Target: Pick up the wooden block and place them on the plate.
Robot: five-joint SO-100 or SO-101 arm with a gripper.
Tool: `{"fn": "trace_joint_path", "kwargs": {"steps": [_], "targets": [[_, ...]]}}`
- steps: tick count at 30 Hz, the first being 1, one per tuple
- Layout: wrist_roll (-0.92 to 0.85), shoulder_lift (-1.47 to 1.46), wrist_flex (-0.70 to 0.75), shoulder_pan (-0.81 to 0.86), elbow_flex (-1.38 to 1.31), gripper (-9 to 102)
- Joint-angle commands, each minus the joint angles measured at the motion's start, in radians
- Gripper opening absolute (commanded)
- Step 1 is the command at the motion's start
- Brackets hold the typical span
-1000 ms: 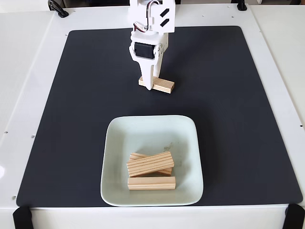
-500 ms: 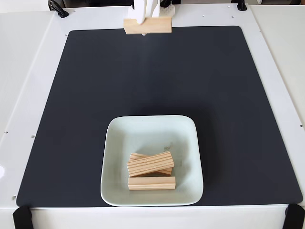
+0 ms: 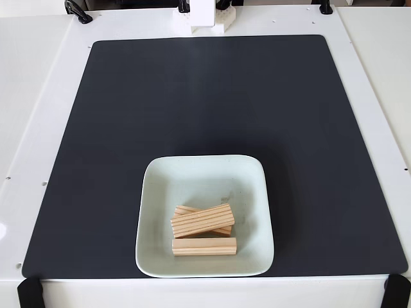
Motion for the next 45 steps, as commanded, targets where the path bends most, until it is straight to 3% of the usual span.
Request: {"fn": "trace_joint_path", "kwargs": {"steps": [1, 8, 17, 25, 45], "targets": [[0.005, -0.284, 0.172, 0.002, -0.393, 0], [0.005, -0.873, 0.724, -0.006, -1.121, 0], [-0.008, -1.420, 1.037, -0.063, -1.574, 0], [-0.009, -1.574, 1.049, -0.080, -1.614, 0], [-0.094, -1.578, 1.046, 0.003, -1.615, 0]]}}
